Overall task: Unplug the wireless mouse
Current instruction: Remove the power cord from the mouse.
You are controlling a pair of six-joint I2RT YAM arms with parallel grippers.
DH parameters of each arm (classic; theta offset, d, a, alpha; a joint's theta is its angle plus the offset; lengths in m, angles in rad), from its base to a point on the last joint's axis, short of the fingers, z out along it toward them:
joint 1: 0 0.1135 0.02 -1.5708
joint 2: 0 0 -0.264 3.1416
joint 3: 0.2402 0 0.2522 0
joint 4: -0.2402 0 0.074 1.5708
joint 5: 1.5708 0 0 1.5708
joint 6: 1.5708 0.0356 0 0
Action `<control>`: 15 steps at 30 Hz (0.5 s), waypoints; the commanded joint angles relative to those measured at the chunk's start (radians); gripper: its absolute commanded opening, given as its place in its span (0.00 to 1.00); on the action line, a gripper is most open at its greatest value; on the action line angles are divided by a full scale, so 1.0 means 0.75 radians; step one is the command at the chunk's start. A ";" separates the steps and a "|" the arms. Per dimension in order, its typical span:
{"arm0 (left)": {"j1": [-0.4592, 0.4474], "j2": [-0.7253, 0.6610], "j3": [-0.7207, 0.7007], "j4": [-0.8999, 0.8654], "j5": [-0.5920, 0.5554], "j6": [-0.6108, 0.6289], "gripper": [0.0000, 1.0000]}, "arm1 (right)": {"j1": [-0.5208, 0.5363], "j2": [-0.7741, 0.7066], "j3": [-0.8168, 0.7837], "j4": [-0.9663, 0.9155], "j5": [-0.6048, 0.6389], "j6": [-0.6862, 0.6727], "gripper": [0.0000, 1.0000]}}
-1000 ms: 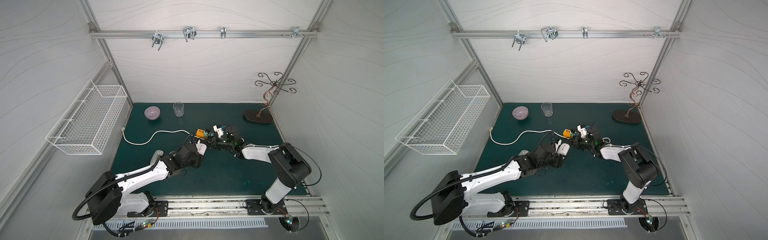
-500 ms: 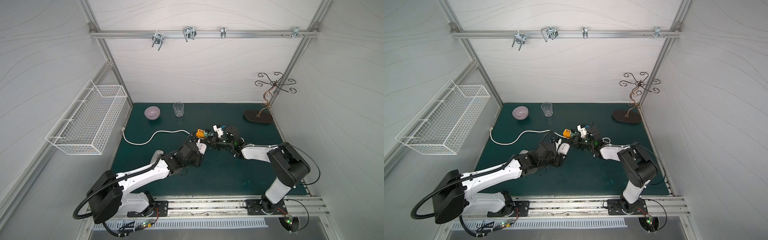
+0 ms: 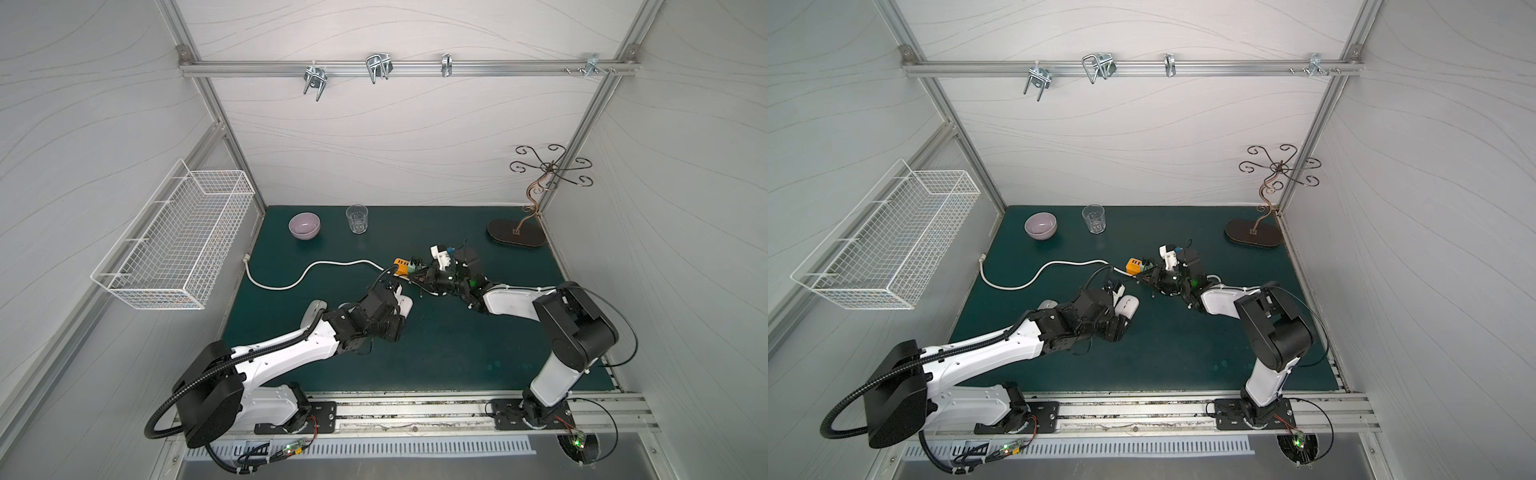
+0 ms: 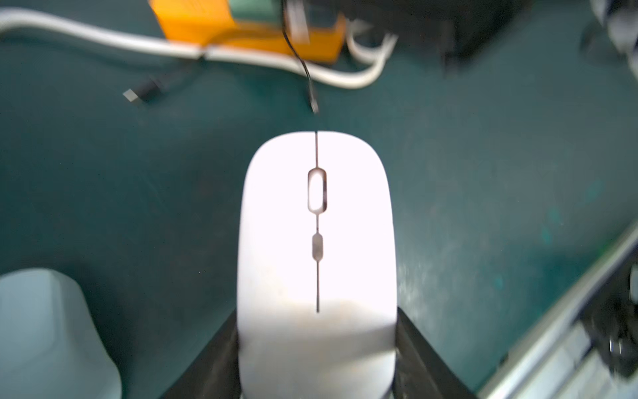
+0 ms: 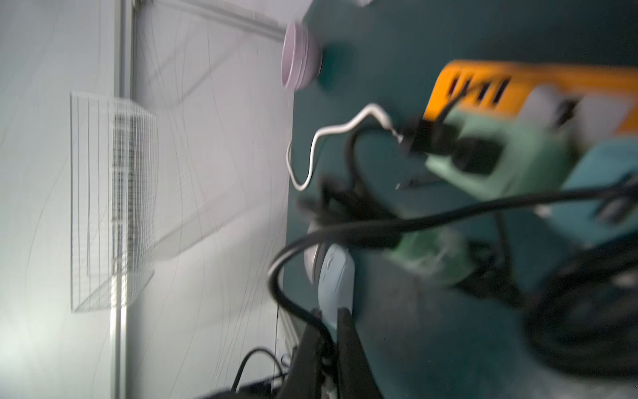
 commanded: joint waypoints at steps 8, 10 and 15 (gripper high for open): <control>-0.015 -0.108 -0.014 -0.150 -0.088 0.027 0.53 | -0.028 0.022 0.015 0.059 0.086 -0.012 0.00; -0.017 -0.132 -0.020 -0.129 -0.129 0.003 0.53 | -0.011 0.015 0.014 0.054 0.084 -0.014 0.00; -0.013 -0.125 -0.016 -0.095 -0.253 -0.038 0.55 | 0.040 0.006 0.002 0.041 0.066 -0.016 0.00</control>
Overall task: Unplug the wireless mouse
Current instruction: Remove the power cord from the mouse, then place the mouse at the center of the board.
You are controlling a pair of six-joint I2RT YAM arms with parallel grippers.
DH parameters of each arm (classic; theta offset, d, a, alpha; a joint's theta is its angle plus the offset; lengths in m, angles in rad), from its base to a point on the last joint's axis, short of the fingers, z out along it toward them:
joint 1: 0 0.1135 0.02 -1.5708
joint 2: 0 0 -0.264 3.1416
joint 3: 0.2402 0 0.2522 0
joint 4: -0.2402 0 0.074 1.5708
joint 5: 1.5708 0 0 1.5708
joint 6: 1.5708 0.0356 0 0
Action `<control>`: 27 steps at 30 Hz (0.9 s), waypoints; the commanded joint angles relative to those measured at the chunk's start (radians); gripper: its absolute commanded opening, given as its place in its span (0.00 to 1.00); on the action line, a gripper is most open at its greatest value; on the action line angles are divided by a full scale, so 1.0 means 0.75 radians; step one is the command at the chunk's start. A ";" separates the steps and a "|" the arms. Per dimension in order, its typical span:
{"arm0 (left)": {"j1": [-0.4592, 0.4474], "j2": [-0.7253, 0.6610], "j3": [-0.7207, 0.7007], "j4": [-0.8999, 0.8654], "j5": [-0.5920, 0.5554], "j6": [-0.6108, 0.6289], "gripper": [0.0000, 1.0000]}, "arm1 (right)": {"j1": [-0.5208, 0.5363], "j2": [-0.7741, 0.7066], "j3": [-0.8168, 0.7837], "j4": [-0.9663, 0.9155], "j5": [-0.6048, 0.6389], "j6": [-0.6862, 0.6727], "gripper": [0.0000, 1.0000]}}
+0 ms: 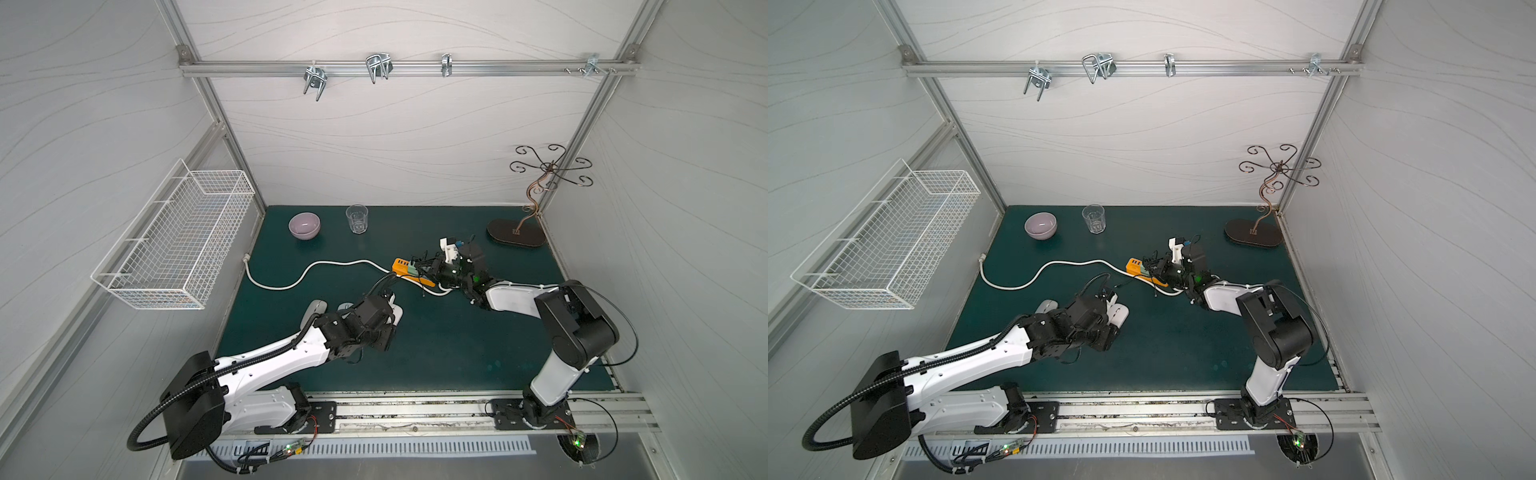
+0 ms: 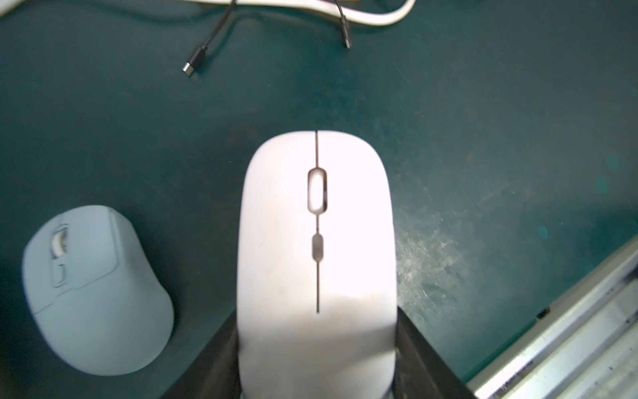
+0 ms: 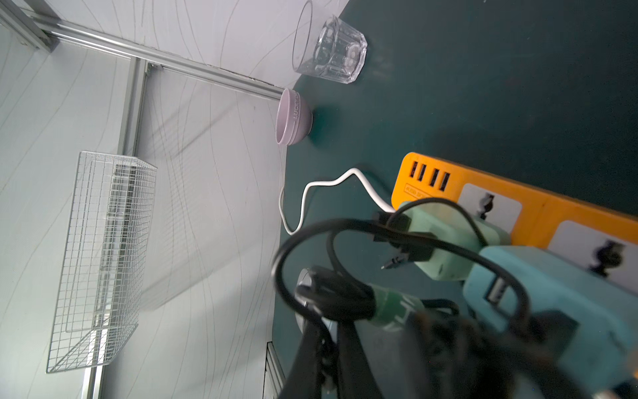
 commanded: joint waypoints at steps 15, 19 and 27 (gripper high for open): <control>0.115 0.093 -0.051 0.142 -0.093 -0.135 0.55 | 0.117 -0.173 -0.142 -0.125 0.018 -0.095 0.00; 0.131 0.137 -0.070 0.182 -0.084 -0.158 0.55 | 0.150 -0.180 -0.142 -0.167 0.017 -0.130 0.00; 0.133 0.272 -0.027 0.209 -0.083 -0.251 0.53 | 0.180 -0.153 -0.147 -0.166 0.017 -0.128 0.00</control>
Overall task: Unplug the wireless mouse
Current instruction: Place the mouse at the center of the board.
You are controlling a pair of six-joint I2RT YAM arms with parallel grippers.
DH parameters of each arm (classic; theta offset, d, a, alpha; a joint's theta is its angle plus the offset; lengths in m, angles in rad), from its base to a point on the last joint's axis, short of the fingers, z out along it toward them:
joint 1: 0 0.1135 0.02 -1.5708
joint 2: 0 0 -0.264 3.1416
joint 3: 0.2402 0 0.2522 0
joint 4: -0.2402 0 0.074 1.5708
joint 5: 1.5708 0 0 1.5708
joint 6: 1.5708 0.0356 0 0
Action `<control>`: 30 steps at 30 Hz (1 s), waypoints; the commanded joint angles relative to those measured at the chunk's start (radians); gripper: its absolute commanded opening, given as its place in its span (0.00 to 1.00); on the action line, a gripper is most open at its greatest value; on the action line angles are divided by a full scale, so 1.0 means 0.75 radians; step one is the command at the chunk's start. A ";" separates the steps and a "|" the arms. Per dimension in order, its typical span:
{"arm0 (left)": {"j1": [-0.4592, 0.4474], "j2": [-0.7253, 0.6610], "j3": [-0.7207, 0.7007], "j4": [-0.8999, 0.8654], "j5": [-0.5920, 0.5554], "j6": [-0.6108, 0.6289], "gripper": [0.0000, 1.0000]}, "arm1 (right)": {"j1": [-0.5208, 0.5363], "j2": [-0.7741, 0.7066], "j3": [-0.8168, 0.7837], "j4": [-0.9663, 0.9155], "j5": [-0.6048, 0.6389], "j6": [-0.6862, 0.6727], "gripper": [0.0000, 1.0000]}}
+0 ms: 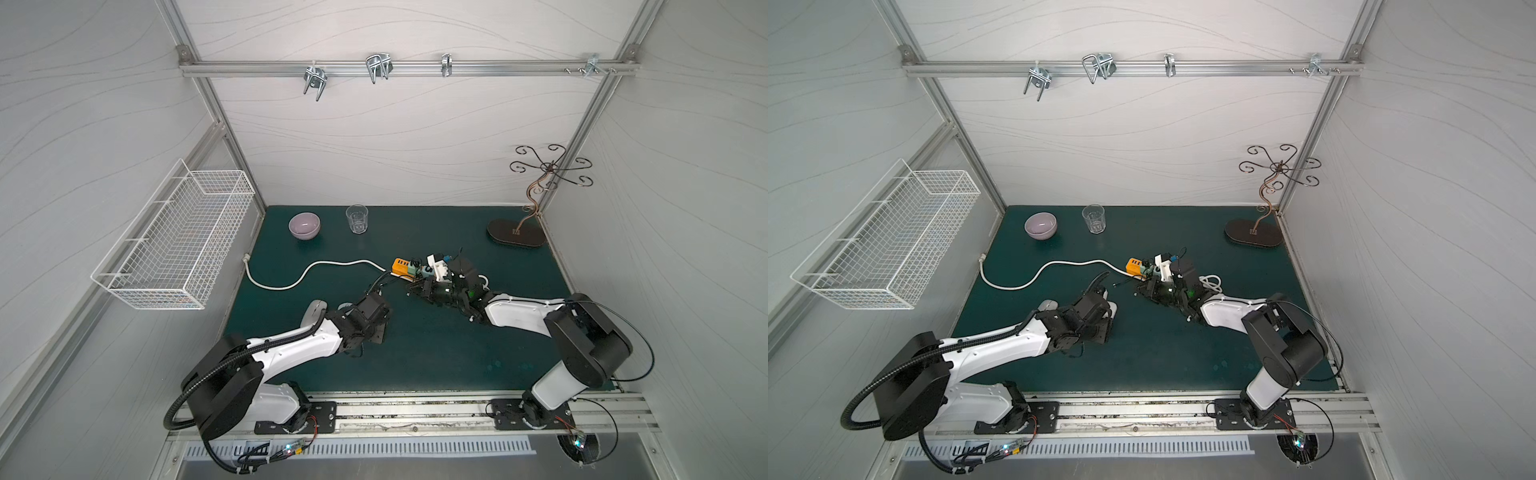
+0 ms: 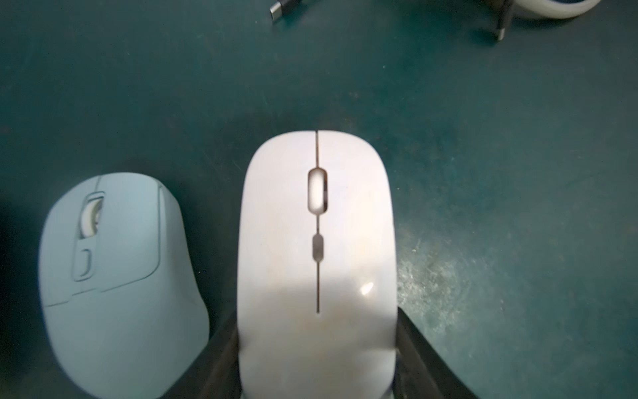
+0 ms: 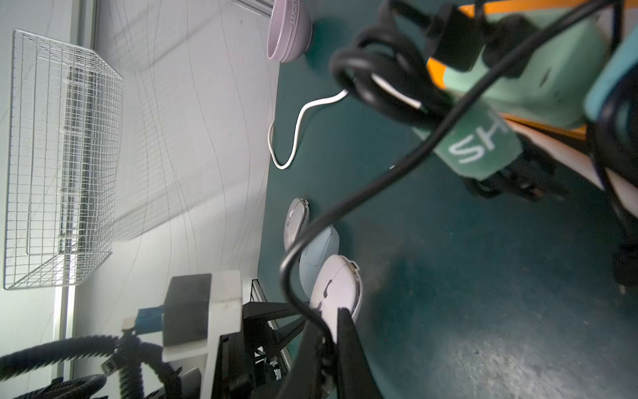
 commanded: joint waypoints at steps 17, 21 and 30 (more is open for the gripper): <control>0.003 0.163 0.055 0.124 0.042 -0.212 0.61 | 0.011 0.012 -0.043 0.007 -0.011 -0.005 0.00; -0.007 0.196 0.057 0.146 0.070 -0.212 0.63 | 0.011 -0.004 -0.048 -0.026 -0.004 -0.021 0.00; -0.014 0.214 0.061 0.140 0.069 -0.213 0.72 | 0.011 -0.018 -0.040 -0.089 0.007 -0.039 0.00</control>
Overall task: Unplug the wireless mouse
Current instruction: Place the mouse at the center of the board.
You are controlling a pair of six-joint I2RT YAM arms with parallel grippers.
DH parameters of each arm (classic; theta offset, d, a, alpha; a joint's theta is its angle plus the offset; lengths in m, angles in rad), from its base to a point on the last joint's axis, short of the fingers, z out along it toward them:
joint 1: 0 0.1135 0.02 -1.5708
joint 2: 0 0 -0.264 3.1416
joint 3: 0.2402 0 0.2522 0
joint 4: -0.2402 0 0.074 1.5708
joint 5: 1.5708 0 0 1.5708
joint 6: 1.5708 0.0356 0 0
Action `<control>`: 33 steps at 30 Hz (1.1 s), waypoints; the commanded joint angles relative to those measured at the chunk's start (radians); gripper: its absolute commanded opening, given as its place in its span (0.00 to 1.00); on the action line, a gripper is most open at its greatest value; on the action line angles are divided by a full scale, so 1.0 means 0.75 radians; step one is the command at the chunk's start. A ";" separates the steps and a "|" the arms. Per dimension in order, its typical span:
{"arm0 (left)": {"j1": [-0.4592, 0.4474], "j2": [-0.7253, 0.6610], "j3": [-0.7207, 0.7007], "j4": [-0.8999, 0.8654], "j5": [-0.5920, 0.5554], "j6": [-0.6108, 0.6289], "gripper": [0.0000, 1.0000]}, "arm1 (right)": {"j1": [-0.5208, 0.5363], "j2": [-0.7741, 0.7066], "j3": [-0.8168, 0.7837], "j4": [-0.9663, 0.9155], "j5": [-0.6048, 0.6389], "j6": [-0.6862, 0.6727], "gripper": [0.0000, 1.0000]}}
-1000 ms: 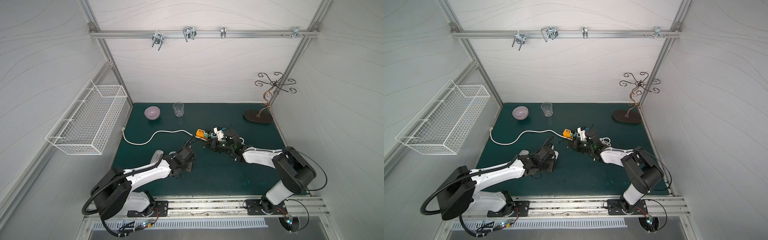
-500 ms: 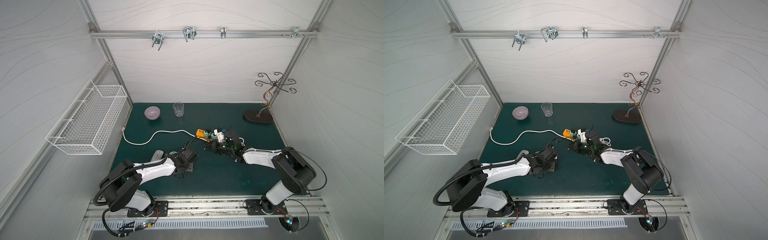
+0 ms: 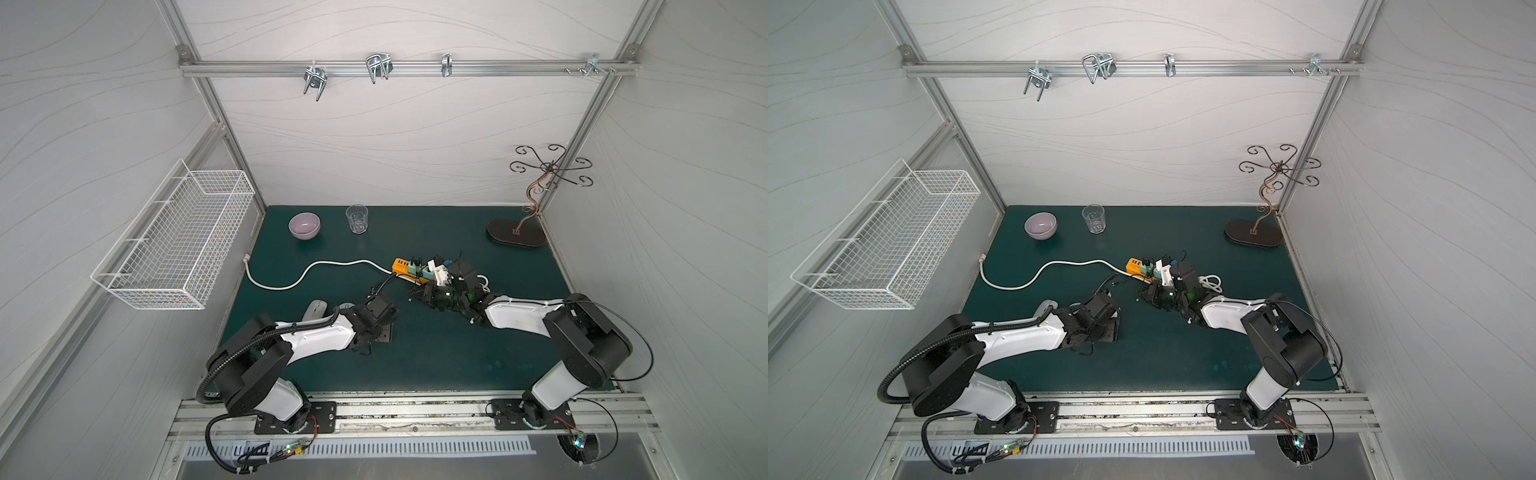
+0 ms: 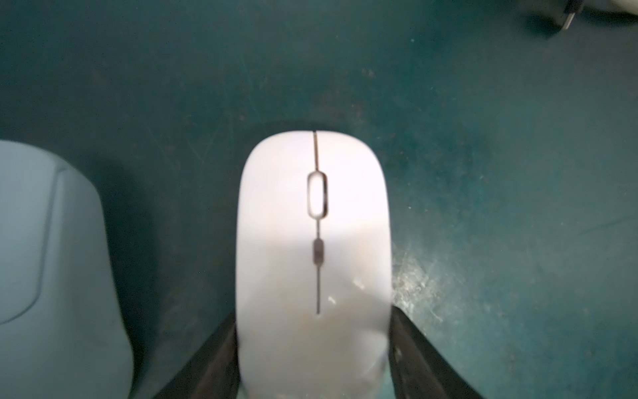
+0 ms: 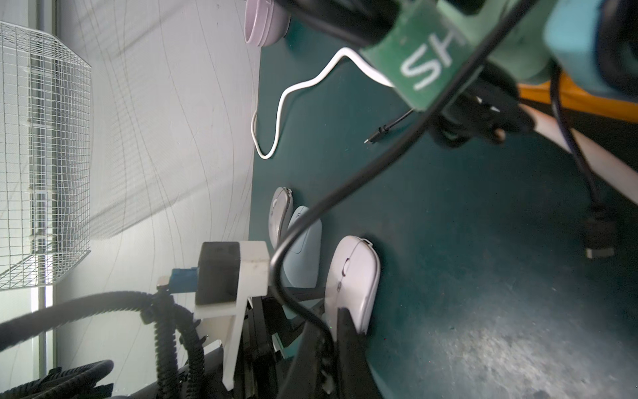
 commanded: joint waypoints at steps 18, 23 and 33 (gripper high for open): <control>-0.009 -0.283 0.009 -0.060 -0.092 0.042 0.78 | 0.016 -0.033 0.015 -0.140 0.033 -0.051 0.00; -0.009 -0.415 0.010 -0.102 -0.125 0.089 0.79 | 0.018 -0.045 0.035 -0.211 0.062 -0.077 0.04; -0.002 -0.591 0.020 -0.181 -0.177 0.156 0.82 | 0.013 -0.054 0.118 -0.389 0.148 -0.167 0.26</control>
